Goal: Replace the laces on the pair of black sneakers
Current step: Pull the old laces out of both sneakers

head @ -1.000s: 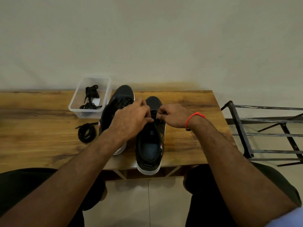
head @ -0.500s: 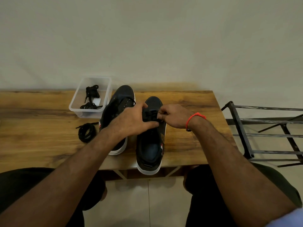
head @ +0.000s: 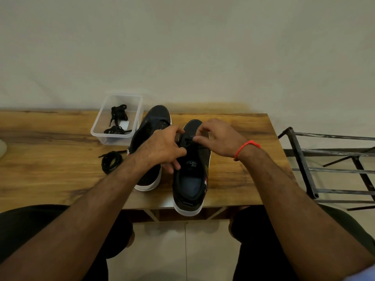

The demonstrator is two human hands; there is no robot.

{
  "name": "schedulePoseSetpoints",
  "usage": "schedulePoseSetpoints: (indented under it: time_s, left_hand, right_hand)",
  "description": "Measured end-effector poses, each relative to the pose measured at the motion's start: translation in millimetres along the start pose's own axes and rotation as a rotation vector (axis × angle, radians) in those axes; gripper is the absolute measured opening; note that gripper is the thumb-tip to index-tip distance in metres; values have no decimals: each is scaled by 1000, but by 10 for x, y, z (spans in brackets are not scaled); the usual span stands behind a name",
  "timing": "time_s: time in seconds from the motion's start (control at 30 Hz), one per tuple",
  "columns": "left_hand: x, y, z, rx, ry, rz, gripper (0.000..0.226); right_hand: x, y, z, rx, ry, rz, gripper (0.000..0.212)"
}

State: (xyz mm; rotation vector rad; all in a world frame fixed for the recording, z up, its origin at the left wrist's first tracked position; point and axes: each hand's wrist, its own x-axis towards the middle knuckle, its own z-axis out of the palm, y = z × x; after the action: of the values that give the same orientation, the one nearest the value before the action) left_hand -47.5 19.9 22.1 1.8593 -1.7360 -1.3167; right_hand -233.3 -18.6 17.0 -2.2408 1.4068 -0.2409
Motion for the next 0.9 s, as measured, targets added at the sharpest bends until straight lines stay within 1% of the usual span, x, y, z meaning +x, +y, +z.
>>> schedulePoseSetpoints:
  time_s: [0.07, 0.13, 0.17, 0.23, 0.3, 0.37, 0.43, 0.47, 0.5, 0.53, 0.57, 0.63, 0.67, 0.7, 0.77, 0.9]
  left_hand:
    - [0, 0, -10, -18, 4, -4, 69]
    - [3, 3, -19, -26, 17, -12, 64]
    - [4, 6, -21, -29, 23, -16, 62]
    - [11, 10, -19, -26, 30, -21, 60]
    - [20, 8, -22, -18, 33, -27, 59]
    - [31, -2, -28, -16, 32, -35, 57]
    - [39, -11, -34, -10, 22, -39, 55]
    - [43, -13, -32, -7, 16, -39, 55]
    - [45, -15, -30, -4, 11, -37, 55]
    - [49, -18, -30, -3, 8, -35, 55]
    - [50, -20, -32, -2, 5, -33, 55]
    - [54, -24, -39, -7, 0, -35, 55]
    - [57, -25, -42, -7, -2, -36, 55]
    - [58, -25, -43, -5, -2, -36, 56]
    - [56, -19, -42, -2, -1, -35, 55]
    - [58, -5, -33, 13, 3, -26, 55]
  right_hand:
    - [11, -49, 112, -157, -56, -39, 22]
    - [8, -68, 192, -227, -86, -7, 20]
    - [10, -64, 194, -223, -65, -6, 17]
    - [13, -34, 129, -157, 34, 13, 14]
    - [15, 49, 4, -55, 130, 161, 19]
    - [-13, 188, -123, -19, 186, 377, 23]
    - [-78, 317, -209, -72, 212, 562, 28]
    - [-92, 359, -225, -145, 212, 614, 30]
    - [-93, 381, -223, -222, 213, 610, 28]
    - [-71, 378, -195, -258, 222, 551, 24]
    - [-45, 346, -160, -241, 228, 441, 19]
    - [-13, 190, -80, -150, 122, 175, 15]
    - [-3, 105, -31, -153, 43, 71, 18]
    - [-2, 24, 25, -180, -32, 21, 21]
    - [-8, -79, 123, -234, -101, 11, 28]
    - [-22, -123, 196, -281, -74, -19, 26]
